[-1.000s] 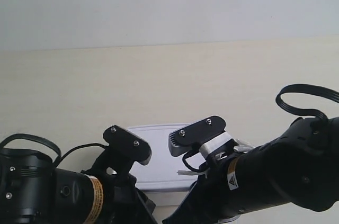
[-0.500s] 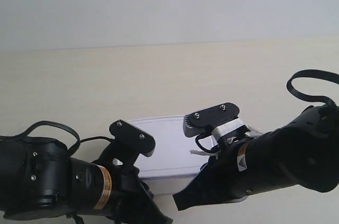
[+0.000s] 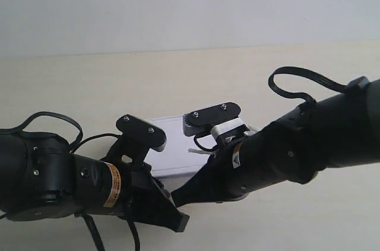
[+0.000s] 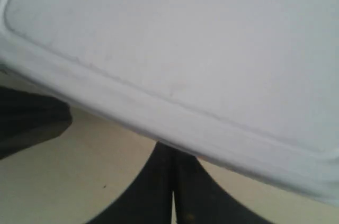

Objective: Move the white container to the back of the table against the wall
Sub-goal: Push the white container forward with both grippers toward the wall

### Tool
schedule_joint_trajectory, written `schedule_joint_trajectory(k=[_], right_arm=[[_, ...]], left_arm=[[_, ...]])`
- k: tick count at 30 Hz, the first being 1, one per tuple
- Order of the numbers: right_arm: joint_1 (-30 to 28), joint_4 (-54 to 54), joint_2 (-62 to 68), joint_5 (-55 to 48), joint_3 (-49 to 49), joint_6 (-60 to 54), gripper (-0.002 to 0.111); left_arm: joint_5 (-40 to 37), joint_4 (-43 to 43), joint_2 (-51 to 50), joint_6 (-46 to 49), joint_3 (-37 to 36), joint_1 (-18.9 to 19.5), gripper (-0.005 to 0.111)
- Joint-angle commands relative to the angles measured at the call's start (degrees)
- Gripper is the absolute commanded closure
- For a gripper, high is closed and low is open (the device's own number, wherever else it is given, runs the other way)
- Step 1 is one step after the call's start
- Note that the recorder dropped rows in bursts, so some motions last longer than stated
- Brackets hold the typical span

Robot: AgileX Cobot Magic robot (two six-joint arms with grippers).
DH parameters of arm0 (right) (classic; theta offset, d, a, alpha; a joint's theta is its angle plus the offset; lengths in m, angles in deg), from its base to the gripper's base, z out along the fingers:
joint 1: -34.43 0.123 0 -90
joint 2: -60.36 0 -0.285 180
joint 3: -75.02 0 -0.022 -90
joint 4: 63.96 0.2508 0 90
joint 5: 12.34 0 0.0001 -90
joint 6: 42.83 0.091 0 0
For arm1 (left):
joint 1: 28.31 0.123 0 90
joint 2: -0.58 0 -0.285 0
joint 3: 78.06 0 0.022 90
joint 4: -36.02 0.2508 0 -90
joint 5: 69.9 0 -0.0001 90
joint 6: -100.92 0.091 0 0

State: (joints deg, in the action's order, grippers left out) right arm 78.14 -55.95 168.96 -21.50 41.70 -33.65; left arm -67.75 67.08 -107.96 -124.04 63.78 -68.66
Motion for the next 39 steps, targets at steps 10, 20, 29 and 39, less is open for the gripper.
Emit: schedule_joint_trajectory(k=[10, 20, 29, 39], right_arm=[[-9.07, -1.48, 5.49, -3.04, 9.94, -1.64, 0.108], [-10.53, -1.70, 11.45, -4.08, 17.10, -3.21, 0.108], [-15.56, -2.33, 18.28, -7.85, 27.67, -5.29, 0.108], [-17.20, -2.55, 28.38, -9.74, 42.06, -6.65, 0.108]], left_arm=[[0.01, 4.36, -6.82, 0.31, 8.31, 6.41, 0.107], [-1.52, 5.72, -13.01, 0.21, 15.89, 8.73, 0.107], [-4.68, 7.85, -18.44, 0.21, 24.33, 13.05, 0.107], [-9.65, 11.92, -26.87, 0.22, 36.54, 15.34, 0.107]])
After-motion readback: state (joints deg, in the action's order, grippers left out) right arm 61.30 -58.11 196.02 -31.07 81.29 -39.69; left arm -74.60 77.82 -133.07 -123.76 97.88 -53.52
